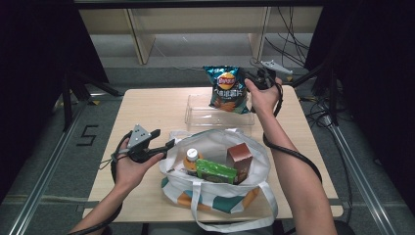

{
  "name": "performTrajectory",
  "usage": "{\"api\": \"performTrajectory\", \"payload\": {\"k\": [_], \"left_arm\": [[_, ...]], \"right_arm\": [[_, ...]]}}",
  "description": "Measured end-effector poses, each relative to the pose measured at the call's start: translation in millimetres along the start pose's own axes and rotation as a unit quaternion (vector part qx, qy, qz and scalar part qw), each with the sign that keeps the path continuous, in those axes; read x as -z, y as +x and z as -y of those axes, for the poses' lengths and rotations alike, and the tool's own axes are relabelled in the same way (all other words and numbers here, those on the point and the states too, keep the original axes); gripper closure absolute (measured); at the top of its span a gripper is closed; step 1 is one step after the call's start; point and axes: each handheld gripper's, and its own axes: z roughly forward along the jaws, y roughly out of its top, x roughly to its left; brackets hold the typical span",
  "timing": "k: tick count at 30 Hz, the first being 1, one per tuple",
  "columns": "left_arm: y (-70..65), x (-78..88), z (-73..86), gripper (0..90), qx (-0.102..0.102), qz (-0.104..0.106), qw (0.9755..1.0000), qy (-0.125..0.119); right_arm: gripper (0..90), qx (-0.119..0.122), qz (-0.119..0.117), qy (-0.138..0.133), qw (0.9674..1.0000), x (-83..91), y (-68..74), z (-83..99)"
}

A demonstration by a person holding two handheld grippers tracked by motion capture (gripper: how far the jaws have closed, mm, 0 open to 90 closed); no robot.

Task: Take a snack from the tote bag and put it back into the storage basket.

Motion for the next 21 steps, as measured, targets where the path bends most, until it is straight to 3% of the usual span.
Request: {"api": "performTrajectory", "payload": {"k": [6, 13, 14, 16, 17, 18, 19, 21], "left_arm": [[-0.8, -0.1, 0.3, 33.0, 0.005, 0.000, 1.0000, 0.000], [-0.5, 0.1, 0.3, 33.0, 0.002, 0.001, 1.0000, 0.000], [-0.3, 0.1, 0.2, 33.0, 0.001, 0.001, 1.0000, 0.000], [-0.3, 0.1, 0.2, 33.0, 0.000, 0.001, 1.0000, 0.000], [-0.6, 0.0, 0.3, 33.0, 0.003, 0.001, 1.0000, 0.000], [-1.1, 0.0, 0.4, 33.0, 0.005, 0.001, 1.0000, 0.000], [-1.2, 0.0, 0.4, 33.0, 0.004, 0.001, 1.0000, 0.001], [-1.7, -0.1, 0.5, 33.0, 0.005, 0.001, 1.0000, 0.002]], "right_arm": [[90.0, -0.015, 0.002, 0.002, 0.9999, -3.2, -0.9, 4.2], [90.0, -0.009, 0.006, 0.006, 0.9999, -5.2, -3.4, 6.2], [90.0, -0.017, 0.007, 0.009, 0.9998, -5.2, -2.5, 6.9], [90.0, -0.009, 0.009, 0.007, 0.9999, -6.4, -4.9, 8.9], [90.0, -0.017, 0.008, 0.008, 0.9998, -6.6, -4.5, 9.6], [90.0, -0.007, 0.008, 0.010, 0.9999, -6.9, -6.5, 10.0], [90.0, -0.021, 0.011, 0.012, 0.9996, -6.5, -4.9, 11.1], [90.0, -0.010, 0.010, 0.010, 0.9999, -7.5, -8.0, 12.7]]}}
